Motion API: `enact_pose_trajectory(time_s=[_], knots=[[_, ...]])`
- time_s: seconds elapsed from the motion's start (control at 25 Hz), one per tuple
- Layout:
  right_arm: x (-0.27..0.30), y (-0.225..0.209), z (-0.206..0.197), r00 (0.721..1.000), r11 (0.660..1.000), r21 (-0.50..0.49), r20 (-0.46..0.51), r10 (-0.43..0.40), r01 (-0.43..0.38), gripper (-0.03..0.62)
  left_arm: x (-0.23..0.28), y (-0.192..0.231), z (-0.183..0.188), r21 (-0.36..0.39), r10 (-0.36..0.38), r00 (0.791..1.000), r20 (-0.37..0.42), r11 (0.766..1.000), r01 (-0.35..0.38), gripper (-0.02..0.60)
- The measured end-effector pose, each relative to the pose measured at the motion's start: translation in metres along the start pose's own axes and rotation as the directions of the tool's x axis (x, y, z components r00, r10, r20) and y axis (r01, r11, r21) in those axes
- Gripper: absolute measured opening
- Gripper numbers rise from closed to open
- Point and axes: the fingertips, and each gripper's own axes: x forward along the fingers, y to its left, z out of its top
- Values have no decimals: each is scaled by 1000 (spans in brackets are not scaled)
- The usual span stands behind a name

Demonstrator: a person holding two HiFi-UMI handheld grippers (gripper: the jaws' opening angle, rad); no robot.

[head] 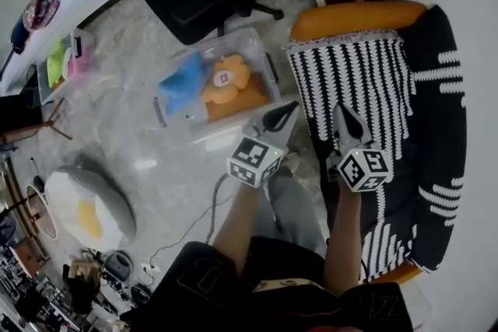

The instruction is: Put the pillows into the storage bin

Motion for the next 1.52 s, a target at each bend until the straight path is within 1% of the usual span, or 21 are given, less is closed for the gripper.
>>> enact_pose_trajectory(time_s=[0.12, 0.24, 0.36, 0.48, 0.68, 0.88, 1.0, 1.2, 1.36, 1.52], knots=[[-38, -35, 25, 989, 993, 44, 94, -116, 112, 3, 28, -36, 24, 63, -56, 998, 14, 997, 55, 9], [-87, -61, 53, 969, 980, 72, 150, -195, 186, 4, 44, -79, 51, 101, -75, 997, 31, 992, 71, 9], [-130, -84, 82, 943, 966, 67, 214, -256, 248, 3, 61, -117, 81, 155, -93, 993, 76, 985, 80, 9], [-169, -98, 109, 912, 952, 59, 275, -305, 301, 4, 71, -149, 105, 218, -104, 988, 113, 973, 77, 9], [-230, -112, 151, 859, 924, 33, 357, -368, 382, 3, 79, -201, 137, 277, -131, 980, 152, 957, 85, 9], [-268, -125, 186, 817, 890, -22, 406, -409, 456, 3, 85, -240, 174, 365, -177, 964, 196, 926, 96, 9], [-286, -129, 209, 796, 876, -40, 440, -417, 481, 3, 86, -251, 201, 404, -180, 957, 229, 912, 75, 9], [-303, -133, 246, 761, 872, -46, 513, -398, 487, 3, 88, -253, 238, 425, -167, 944, 286, 905, 31, 9], [-307, -136, 258, 750, 869, -57, 535, -389, 491, 3, 92, -248, 247, 420, -138, 947, 291, 908, 3, 9], [-307, -141, 265, 741, 867, -60, 551, -384, 494, 3, 96, -246, 256, 427, -135, 937, 321, 904, -16, 9]])
